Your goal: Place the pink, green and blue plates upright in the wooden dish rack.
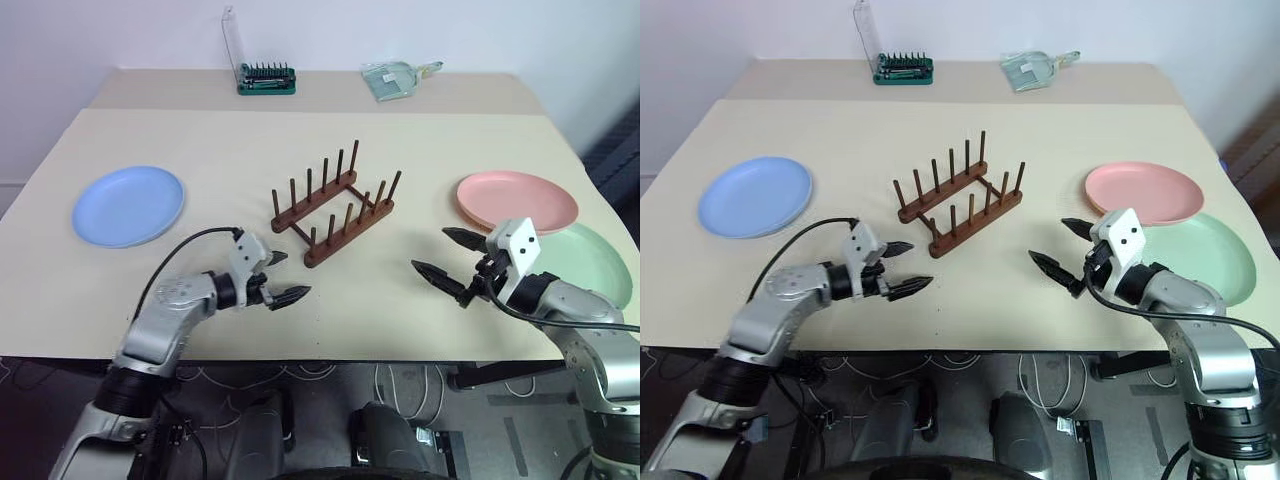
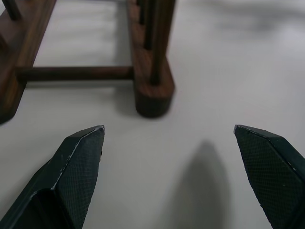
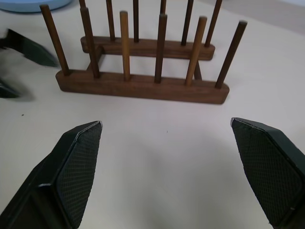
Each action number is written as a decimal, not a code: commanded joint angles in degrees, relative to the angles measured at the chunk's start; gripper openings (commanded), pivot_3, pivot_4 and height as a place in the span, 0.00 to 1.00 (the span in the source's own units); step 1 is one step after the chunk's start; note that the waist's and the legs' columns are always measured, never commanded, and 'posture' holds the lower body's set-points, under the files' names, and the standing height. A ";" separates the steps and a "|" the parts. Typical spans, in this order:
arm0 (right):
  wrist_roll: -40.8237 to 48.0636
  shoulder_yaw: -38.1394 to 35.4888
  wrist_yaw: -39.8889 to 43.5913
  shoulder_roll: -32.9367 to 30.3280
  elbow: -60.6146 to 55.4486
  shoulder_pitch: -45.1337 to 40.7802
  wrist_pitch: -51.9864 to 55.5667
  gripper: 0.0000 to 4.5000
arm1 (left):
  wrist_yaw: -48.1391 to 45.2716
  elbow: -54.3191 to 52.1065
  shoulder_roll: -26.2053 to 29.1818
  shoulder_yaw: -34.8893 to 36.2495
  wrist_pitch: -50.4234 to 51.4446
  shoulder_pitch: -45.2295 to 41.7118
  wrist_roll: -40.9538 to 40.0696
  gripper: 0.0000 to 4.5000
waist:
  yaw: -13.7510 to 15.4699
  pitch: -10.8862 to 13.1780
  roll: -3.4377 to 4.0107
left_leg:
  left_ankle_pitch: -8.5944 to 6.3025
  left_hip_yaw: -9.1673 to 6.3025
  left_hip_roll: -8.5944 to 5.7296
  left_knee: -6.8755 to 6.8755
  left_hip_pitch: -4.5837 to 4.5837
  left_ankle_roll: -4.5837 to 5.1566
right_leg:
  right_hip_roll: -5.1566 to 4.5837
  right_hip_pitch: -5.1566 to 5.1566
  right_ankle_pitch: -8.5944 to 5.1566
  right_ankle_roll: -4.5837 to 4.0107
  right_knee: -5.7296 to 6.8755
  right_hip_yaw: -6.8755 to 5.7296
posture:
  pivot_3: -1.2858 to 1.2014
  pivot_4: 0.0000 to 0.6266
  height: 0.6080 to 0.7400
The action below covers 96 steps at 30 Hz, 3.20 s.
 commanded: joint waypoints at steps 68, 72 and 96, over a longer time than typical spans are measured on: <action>-7.88 3.15 -1.83 -6.67 -1.21 7.28 4.00 0.02 | -24.91 6.99 3.40 -2.16 -8.72 -5.14 2.85 0.01 | 0.00 -0.16 0.18 | -0.10 -0.06 0.00 0.03 0.05 0.15 | -0.03 0.18 0.01 0.01 -0.20 -0.07 | 0.52 0.24 0.94; -10.97 6.25 -2.85 -5.81 1.38 5.10 2.88 0.02 | -20.78 4.15 0.41 -5.13 -6.99 -5.33 4.81 0.01 | 0.11 -0.16 0.17 | -0.10 -0.06 -0.02 0.06 0.04 0.15 | -0.04 0.20 0.01 0.01 -0.21 -0.07 | 0.52 0.24 0.94; -20.07 14.21 -4.72 0.92 18.29 -9.93 -6.24 0.02 | 0.57 10.01 -5.12 -3.82 -8.12 -8.98 11.85 0.01 | -0.23 -0.18 0.15 | -0.01 -0.04 0.01 0.02 0.39 0.00 | 0.00 0.44 0.02 0.01 -0.17 -0.05 | 0.52 0.24 0.94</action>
